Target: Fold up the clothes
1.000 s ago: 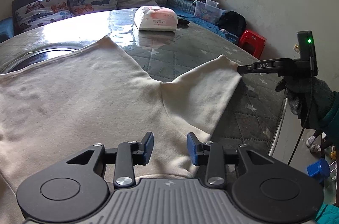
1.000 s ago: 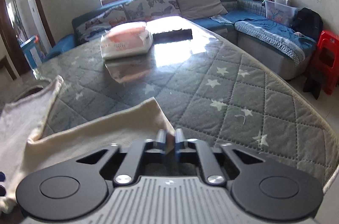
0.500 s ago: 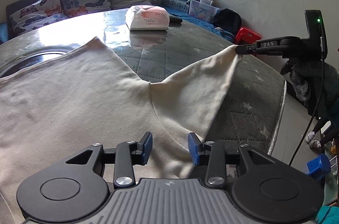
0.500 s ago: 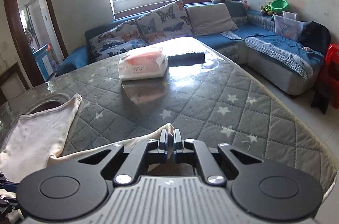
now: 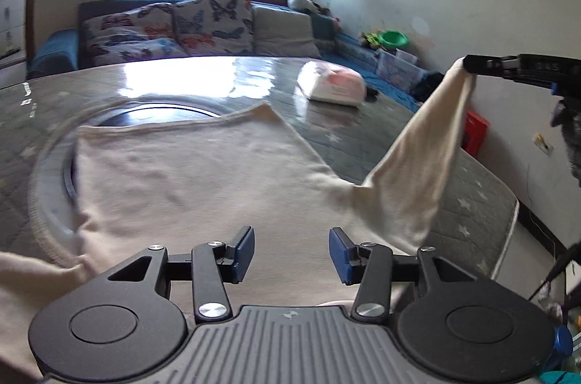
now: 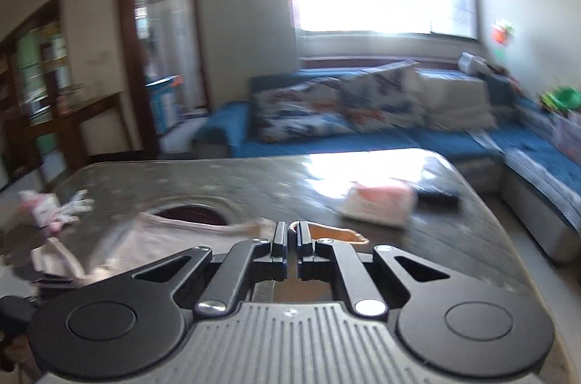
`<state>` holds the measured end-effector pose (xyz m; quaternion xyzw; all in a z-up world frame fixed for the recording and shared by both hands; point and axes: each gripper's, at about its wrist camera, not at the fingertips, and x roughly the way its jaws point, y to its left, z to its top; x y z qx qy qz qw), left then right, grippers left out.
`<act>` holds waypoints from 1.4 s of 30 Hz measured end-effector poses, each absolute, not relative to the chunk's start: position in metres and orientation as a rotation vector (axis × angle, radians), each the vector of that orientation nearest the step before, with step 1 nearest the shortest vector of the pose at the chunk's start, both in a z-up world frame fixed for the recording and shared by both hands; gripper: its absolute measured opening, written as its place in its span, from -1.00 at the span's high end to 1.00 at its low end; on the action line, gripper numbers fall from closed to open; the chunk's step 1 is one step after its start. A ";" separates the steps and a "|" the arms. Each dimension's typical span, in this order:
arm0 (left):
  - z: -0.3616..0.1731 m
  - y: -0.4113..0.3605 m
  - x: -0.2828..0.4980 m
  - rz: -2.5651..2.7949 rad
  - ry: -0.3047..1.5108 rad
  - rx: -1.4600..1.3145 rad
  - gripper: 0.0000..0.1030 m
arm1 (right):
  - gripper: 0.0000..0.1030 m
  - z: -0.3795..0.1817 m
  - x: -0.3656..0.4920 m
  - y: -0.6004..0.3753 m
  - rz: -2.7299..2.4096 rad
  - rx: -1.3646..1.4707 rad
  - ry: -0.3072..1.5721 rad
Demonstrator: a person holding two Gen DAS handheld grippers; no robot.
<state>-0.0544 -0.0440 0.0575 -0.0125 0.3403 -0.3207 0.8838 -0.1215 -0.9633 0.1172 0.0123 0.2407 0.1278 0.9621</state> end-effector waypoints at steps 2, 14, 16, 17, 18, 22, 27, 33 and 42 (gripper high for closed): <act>0.058 -0.026 -0.055 -0.629 0.698 -0.050 0.03 | 0.92 0.118 -0.118 -0.935 0.332 -0.007 0.494; 0.041 0.048 -0.074 -0.453 0.717 -0.164 0.02 | 0.92 0.074 -0.098 -0.779 0.708 -0.115 0.628; 0.039 0.052 -0.078 -0.442 0.723 -0.169 0.02 | 0.92 0.055 -0.097 -0.758 0.757 -0.123 0.680; 0.039 0.054 -0.080 -0.437 0.724 -0.169 0.02 | 0.92 0.047 -0.097 -0.748 0.780 -0.125 0.704; 0.038 0.055 -0.081 -0.433 0.725 -0.168 0.02 | 0.92 0.040 -0.097 -0.744 0.793 -0.119 0.721; 0.039 0.057 -0.081 -0.425 0.728 -0.174 0.01 | 0.81 0.030 -0.099 -0.739 0.844 -0.079 0.764; 0.048 0.059 -0.081 -0.419 0.710 -0.159 0.01 | 0.80 0.043 -0.107 -0.763 0.829 -0.077 0.731; 0.057 0.041 -0.076 -0.477 0.689 -0.145 0.01 | 0.79 0.032 -0.108 -0.828 0.638 -0.148 0.776; 0.043 -0.018 -0.057 -0.606 0.734 -0.073 0.04 | 0.79 -0.004 -0.111 -0.872 0.554 -0.112 0.840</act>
